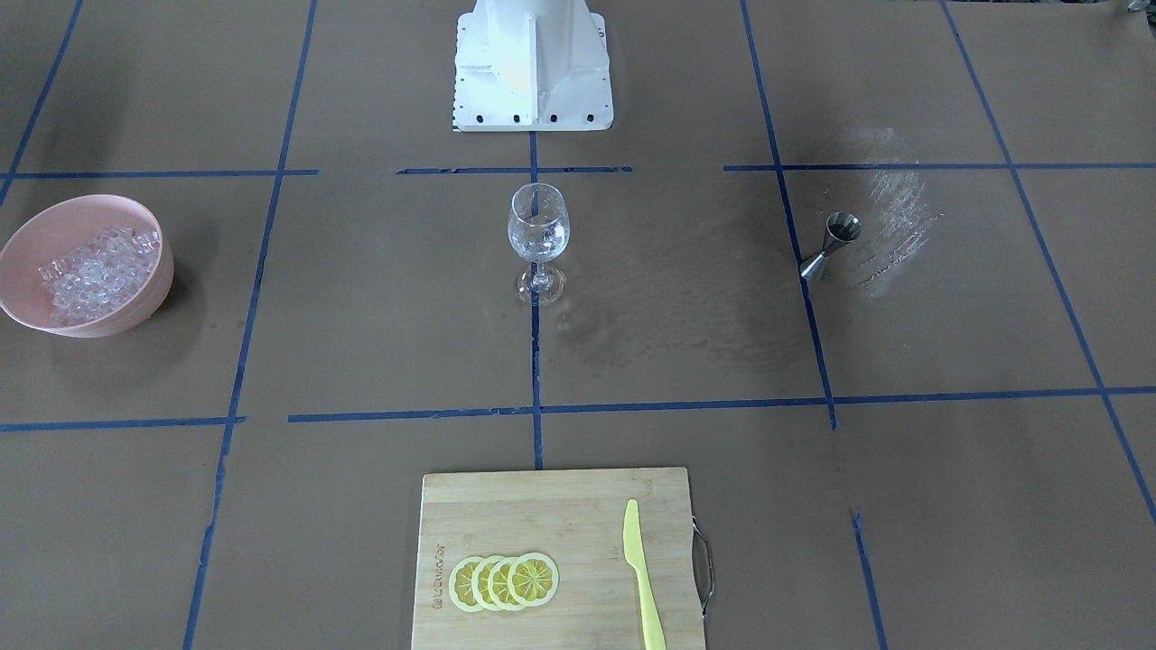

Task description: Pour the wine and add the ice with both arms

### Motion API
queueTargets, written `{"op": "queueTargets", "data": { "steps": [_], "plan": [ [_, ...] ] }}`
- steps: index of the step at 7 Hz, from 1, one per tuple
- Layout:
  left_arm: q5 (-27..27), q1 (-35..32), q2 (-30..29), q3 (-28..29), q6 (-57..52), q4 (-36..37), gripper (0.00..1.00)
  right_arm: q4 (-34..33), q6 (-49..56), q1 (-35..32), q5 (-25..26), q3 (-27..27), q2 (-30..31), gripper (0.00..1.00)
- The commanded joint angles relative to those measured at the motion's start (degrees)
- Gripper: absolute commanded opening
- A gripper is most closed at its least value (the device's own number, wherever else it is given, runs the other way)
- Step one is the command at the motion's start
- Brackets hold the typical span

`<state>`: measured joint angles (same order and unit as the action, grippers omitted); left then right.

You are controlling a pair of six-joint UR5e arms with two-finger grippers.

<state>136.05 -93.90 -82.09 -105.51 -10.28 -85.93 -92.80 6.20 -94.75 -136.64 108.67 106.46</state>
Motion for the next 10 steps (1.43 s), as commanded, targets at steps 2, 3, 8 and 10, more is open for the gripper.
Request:
{"op": "queueTargets", "data": {
  "steps": [2, 3, 8, 10],
  "plan": [
    [0.09, 0.12, -0.09, -0.13, 0.00, -0.55, 1.00, 0.08, 0.13, 0.00, -0.12, -0.04, 0.76, 1.00],
    [-0.09, 0.21, -0.09, 0.13, 0.00, -2.21, 1.00, 0.16, 0.04, 0.00, -0.12, -0.13, 0.76, 1.00],
    [0.17, 0.04, 0.43, 1.19, 0.35, -23.94, 1.00, 12.63, -0.84, 0.09, -3.43, 0.75, -1.52, 1.00],
    [0.70, 0.12, 0.10, 4.76, 2.53, -42.46, 1.00, 12.82, -0.57, 0.09, -2.67, 0.58, -2.04, 1.00]
  ]
}}
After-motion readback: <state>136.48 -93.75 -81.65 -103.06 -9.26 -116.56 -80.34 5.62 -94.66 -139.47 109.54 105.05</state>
